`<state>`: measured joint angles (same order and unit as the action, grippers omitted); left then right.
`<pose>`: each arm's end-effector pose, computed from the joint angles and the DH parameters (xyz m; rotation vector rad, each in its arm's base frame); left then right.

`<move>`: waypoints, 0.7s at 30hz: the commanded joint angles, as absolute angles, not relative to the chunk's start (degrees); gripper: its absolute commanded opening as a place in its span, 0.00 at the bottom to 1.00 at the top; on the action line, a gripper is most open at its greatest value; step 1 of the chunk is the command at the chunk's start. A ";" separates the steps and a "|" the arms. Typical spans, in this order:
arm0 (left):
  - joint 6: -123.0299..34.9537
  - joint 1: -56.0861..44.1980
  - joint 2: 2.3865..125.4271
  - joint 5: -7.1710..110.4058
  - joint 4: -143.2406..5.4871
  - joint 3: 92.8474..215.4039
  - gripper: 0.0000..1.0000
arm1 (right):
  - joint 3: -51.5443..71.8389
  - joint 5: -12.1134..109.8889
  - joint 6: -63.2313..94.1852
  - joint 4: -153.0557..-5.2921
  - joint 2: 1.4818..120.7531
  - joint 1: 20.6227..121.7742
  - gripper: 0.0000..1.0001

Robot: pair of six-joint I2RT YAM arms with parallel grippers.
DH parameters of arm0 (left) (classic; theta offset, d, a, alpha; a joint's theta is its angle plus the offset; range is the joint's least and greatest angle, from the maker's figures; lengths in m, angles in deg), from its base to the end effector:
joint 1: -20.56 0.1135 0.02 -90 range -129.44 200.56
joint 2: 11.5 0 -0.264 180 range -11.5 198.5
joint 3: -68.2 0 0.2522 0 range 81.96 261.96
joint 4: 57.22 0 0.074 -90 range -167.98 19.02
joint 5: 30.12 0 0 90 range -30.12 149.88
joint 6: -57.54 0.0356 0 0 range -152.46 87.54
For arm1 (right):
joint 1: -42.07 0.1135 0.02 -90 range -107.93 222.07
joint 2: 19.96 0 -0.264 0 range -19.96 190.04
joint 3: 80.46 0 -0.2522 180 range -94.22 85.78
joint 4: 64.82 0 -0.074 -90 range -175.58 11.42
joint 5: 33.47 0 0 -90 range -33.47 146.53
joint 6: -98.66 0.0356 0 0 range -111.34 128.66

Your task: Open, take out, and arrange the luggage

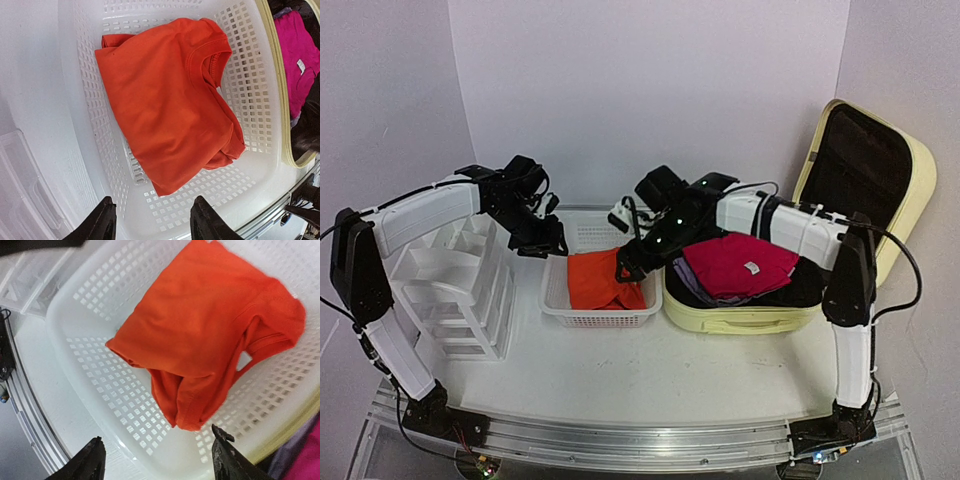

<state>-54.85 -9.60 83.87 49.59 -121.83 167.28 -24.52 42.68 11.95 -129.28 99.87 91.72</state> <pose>0.2989 -0.1810 0.2974 0.2473 2.7048 -0.5312 0.2892 0.3536 0.2669 -1.1499 2.4627 0.6172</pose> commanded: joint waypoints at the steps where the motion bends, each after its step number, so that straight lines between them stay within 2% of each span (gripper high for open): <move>1: -52.65 -9.50 83.34 49.74 -123.05 169.92 0.53 | -24.14 57.21 16.71 -127.79 91.77 88.21 0.92; 2: -52.19 -9.57 82.99 49.25 -123.02 170.00 0.54 | -22.96 60.00 17.58 -127.82 90.91 86.97 0.97; 6: -51.21 -9.59 81.82 48.07 -123.01 170.81 0.54 | -19.24 63.84 21.98 -130.31 90.12 78.96 0.98; 9: -51.03 -9.59 80.62 47.44 -123.00 171.29 0.55 | -18.05 64.52 19.55 -132.42 91.95 75.09 0.98; 17: -51.86 -10.06 80.06 45.91 -122.95 169.77 0.59 | -25.34 63.99 7.66 -140.24 105.07 72.19 0.98; 21: -50.39 -12.50 83.43 43.02 -123.25 170.99 0.58 | -26.87 63.67 5.19 -140.54 109.05 72.05 0.98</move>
